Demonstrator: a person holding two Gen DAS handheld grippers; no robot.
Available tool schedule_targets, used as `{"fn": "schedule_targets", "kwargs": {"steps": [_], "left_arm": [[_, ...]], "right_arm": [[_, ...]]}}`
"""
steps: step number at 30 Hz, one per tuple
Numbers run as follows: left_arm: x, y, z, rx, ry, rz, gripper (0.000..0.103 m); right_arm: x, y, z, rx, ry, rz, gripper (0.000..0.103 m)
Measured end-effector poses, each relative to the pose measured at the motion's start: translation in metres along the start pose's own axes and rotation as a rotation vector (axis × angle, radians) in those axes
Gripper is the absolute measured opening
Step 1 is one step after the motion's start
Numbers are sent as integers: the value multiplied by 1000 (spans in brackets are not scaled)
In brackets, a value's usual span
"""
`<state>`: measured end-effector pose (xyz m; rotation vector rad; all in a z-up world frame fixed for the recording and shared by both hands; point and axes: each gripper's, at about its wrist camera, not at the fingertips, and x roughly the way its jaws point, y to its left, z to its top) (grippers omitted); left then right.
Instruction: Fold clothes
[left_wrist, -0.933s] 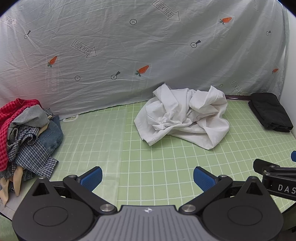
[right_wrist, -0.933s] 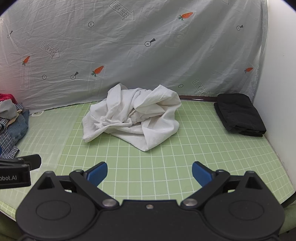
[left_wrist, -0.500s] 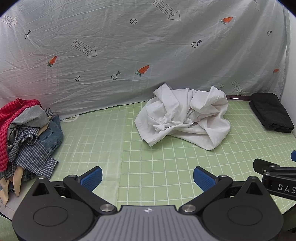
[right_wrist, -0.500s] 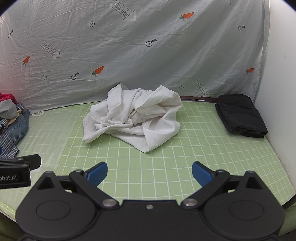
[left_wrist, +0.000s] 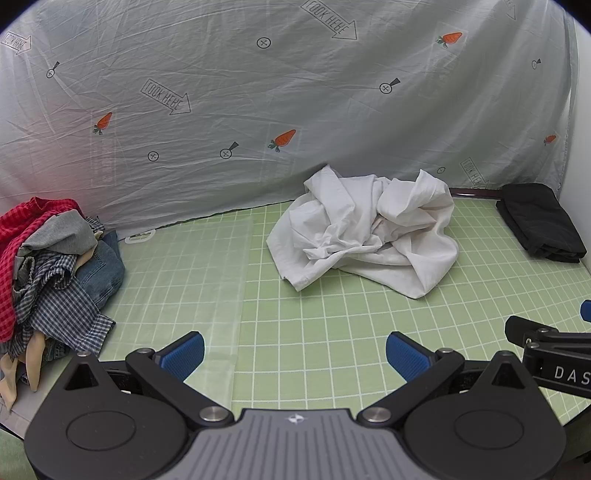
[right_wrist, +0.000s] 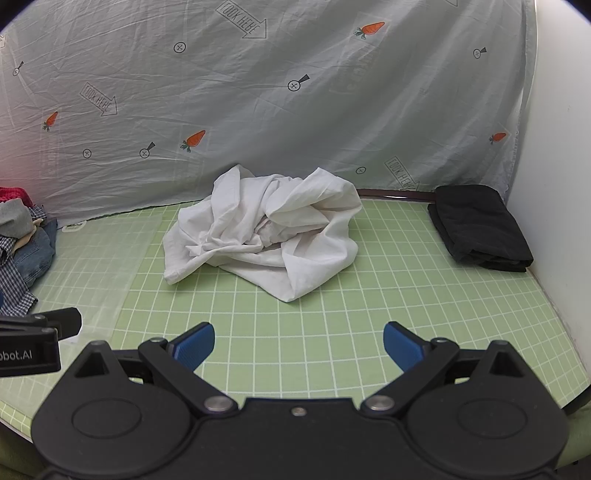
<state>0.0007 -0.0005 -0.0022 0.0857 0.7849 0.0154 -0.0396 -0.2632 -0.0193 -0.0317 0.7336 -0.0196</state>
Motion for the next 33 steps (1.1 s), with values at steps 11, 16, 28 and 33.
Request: {"fn": "schedule_targets", "kwargs": {"steps": [11, 16, 28, 33], "left_arm": [[0, -1, -1, 3, 1, 1, 103], [-1, -3, -2, 3, 1, 2, 103], [-2, -4, -2, 3, 0, 5, 103], [-2, -4, -1, 2, 0, 9, 103]], "right_arm": [[-2, 0, -2, 1, -1, 1, 99], [-2, 1, -3, 2, -2, 0, 99], [-3, 1, -3, 0, -3, 2, 99], [-2, 1, -1, -2, -4, 5, 99]]}}
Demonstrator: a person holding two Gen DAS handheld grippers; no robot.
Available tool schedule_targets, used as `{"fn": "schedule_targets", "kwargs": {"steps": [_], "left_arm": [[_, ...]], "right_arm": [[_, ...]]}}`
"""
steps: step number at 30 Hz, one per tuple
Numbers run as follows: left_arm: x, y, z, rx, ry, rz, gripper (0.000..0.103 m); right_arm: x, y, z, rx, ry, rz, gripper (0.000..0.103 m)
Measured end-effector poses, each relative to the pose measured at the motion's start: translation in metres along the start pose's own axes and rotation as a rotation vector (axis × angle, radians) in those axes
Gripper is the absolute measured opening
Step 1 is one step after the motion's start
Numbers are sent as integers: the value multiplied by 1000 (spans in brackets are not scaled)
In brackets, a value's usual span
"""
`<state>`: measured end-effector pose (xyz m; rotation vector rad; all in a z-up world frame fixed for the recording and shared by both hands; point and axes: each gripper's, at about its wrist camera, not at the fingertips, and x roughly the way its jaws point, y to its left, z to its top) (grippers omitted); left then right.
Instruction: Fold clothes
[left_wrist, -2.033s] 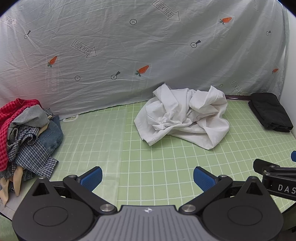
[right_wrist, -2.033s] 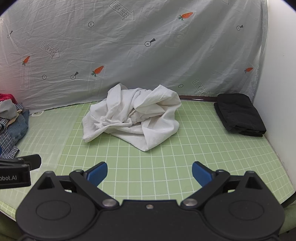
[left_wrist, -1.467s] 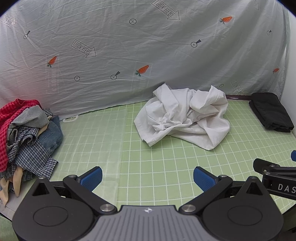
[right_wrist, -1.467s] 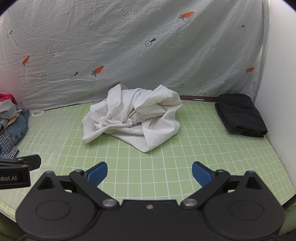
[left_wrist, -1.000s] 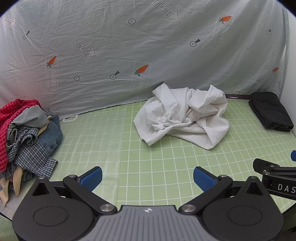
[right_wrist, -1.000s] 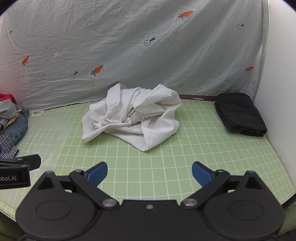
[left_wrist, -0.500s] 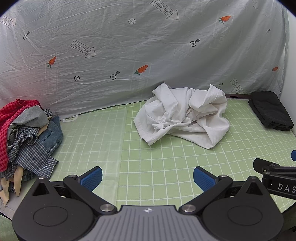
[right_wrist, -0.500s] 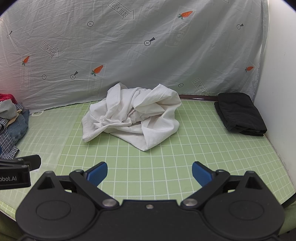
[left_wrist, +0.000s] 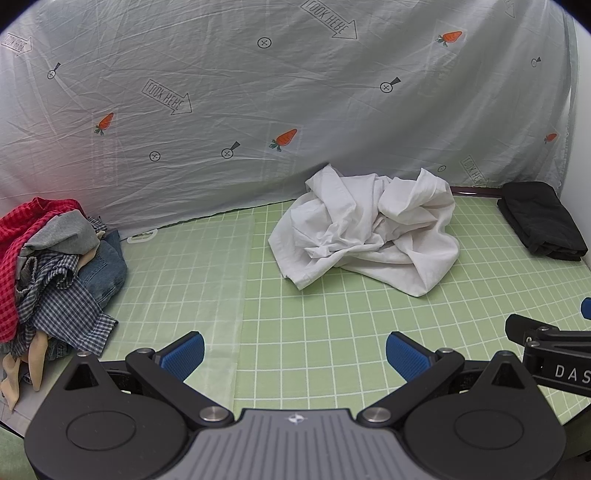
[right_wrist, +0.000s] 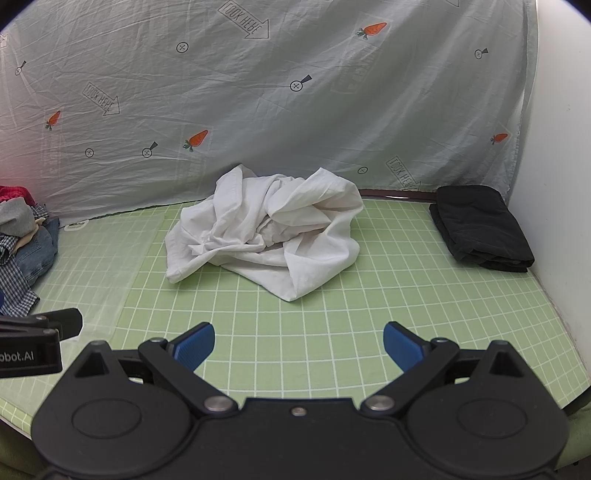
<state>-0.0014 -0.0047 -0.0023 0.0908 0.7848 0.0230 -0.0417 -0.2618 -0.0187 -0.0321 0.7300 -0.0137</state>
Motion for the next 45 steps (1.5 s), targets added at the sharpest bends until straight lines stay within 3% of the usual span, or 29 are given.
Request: {"fn": "schedule_targets", "kwargs": {"steps": [15, 25, 35, 41, 45], "left_arm": [[21, -13, 18, -6, -9, 21, 103], [68, -26, 54, -16, -2, 21, 103], [176, -14, 99, -97, 69, 55, 103], [249, -4, 96, -133, 201, 43, 102], [298, 2, 93, -156, 291, 32, 99]], "right_arm": [[28, -13, 21, 0, -12, 11, 99], [72, -33, 52, 20, -17, -8, 99], [167, -54, 98, 59, -16, -73, 97], [249, -63, 121, 51, 22, -144, 90], [300, -68, 128, 60, 42, -133, 80]]}}
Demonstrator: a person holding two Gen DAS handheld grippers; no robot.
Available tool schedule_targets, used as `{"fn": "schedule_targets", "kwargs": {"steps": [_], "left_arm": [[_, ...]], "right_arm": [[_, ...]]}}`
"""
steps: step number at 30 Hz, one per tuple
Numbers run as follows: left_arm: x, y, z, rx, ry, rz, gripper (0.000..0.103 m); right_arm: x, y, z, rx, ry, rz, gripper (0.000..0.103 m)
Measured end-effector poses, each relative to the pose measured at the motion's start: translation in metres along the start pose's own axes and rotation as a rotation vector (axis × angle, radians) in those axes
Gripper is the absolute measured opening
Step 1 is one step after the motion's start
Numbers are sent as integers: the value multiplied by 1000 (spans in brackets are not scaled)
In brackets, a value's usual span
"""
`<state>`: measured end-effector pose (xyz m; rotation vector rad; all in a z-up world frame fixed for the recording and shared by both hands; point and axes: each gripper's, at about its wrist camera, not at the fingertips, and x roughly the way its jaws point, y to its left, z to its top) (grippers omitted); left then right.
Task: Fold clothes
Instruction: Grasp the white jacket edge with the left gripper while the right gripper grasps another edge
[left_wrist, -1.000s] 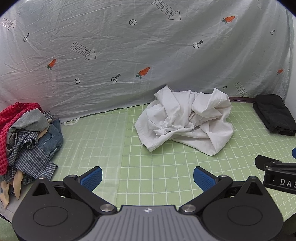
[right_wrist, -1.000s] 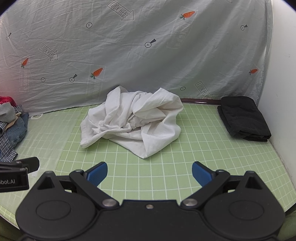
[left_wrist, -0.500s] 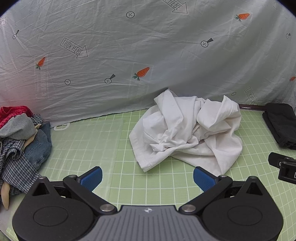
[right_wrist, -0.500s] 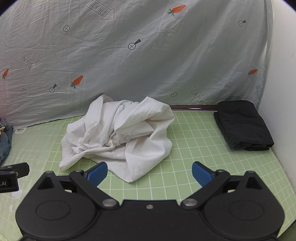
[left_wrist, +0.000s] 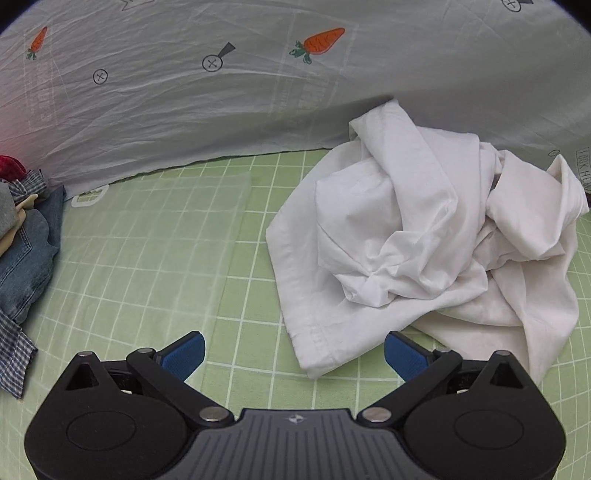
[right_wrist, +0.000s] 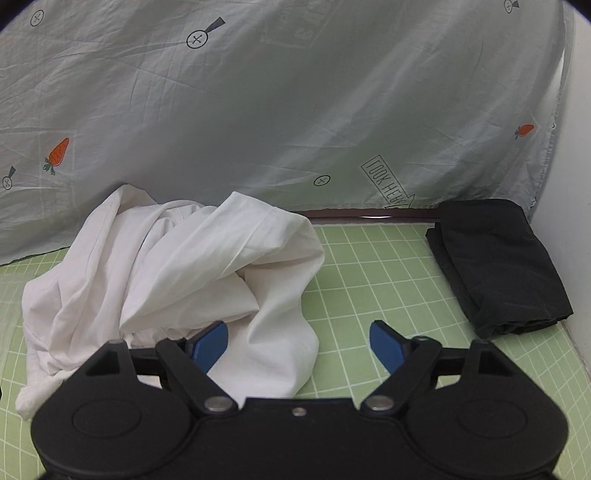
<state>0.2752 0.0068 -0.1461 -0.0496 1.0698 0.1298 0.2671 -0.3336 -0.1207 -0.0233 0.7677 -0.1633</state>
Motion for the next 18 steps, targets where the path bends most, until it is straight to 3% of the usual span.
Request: {"fn": "schedule_targets", "kwargs": {"steps": [3, 7, 10, 13, 16, 18], "left_arm": [[32, 3, 7, -16, 63, -11, 96], [57, 4, 9, -40, 114, -59, 92], [66, 5, 10, -80, 140, -127, 83], [71, 4, 8, -126, 161, -191, 71], [73, 2, 3, -165, 153, -179, 56], [73, 2, 1, -190, 144, -166, 38]], "right_arm": [[38, 5, 3, 9, 38, -2, 70], [80, 11, -1, 40, 89, 10, 69], [99, 13, -5, 54, 129, 6, 69], [109, 11, -11, 95, 169, 19, 69], [109, 7, -16, 147, 191, 52, 58], [106, 5, -18, 170, 196, 74, 44]]}}
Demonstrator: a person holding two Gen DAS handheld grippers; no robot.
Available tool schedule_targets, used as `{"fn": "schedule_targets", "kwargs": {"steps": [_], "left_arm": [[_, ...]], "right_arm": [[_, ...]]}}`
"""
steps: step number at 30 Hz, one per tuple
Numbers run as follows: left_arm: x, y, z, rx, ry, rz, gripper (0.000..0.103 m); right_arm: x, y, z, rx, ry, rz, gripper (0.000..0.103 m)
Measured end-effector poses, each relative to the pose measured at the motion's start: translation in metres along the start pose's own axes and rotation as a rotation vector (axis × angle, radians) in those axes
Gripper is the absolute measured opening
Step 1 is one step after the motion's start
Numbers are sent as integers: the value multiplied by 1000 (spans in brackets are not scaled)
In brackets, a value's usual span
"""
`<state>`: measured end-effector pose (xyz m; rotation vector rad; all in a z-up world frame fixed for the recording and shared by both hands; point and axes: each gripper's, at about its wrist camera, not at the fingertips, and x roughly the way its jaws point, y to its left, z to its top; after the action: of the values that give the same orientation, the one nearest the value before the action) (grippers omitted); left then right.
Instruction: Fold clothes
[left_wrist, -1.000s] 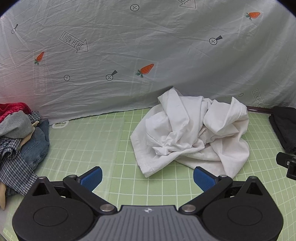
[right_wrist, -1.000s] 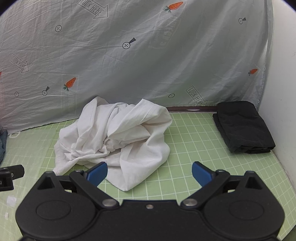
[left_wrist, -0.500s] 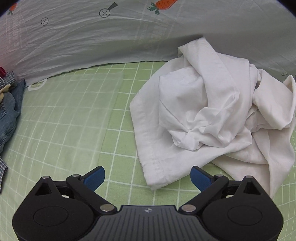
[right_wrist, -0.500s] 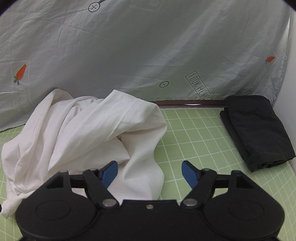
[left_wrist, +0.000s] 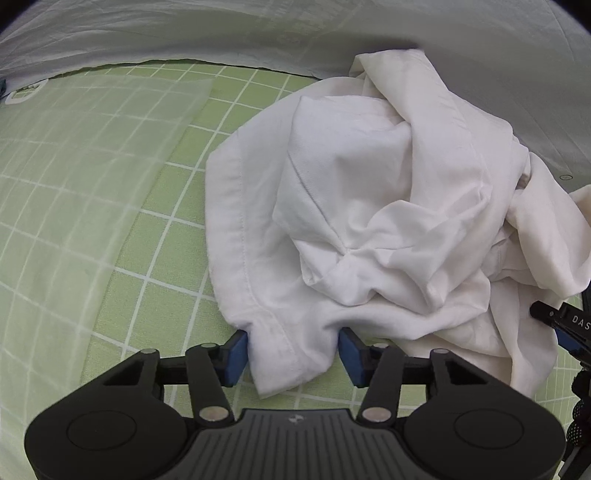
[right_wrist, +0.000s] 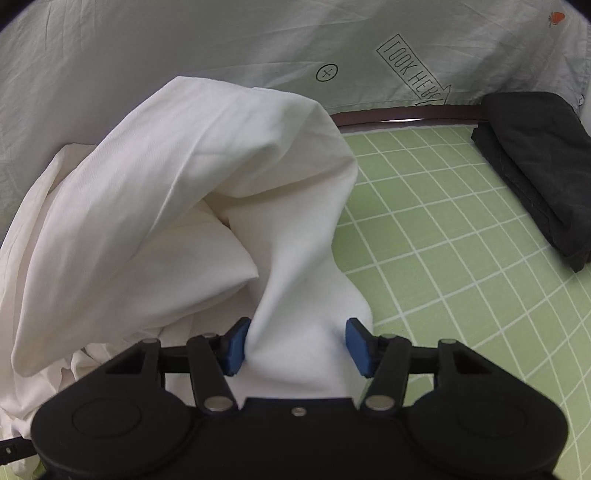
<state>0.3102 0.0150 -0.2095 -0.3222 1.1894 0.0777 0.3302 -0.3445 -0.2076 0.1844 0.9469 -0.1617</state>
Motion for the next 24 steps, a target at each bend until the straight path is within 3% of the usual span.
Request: {"fn": "schedule_targets", "kwargs": {"steps": [1, 2, 3, 5, 8, 12, 16, 20, 24], "left_arm": [[-2, 1, 0, -7, -8, -6, 32], [-4, 3, 0, -12, -13, -23, 17], [-6, 5, 0, -22, -18, -32, 11], [-11, 9, 0, -51, -30, -40, 9], [-26, 14, -6, -21, -84, 10, 8], [-48, 21, -16, 35, -164, 90, 7], [-73, 43, -29, 11, -203, 137, 7], [-95, 62, -52, -4, -209, 183, 7], [-108, 89, -65, -69, -206, 220, 7]], "right_arm": [[-3, 0, -1, -1, -4, 11, 40], [-6, 0, -1, -3, -7, 21, 32], [-8, 0, -2, -4, -11, 32, 23], [-15, -2, -3, 5, -24, 38, 13], [-28, -10, -5, 6, -61, 16, 3], [-53, -23, -14, -51, -109, -96, 0], [-87, -63, -29, -37, -119, -282, 0], [-115, -104, -48, 44, -99, -264, 0], [-130, -96, -63, 67, -118, -203, 0]]}}
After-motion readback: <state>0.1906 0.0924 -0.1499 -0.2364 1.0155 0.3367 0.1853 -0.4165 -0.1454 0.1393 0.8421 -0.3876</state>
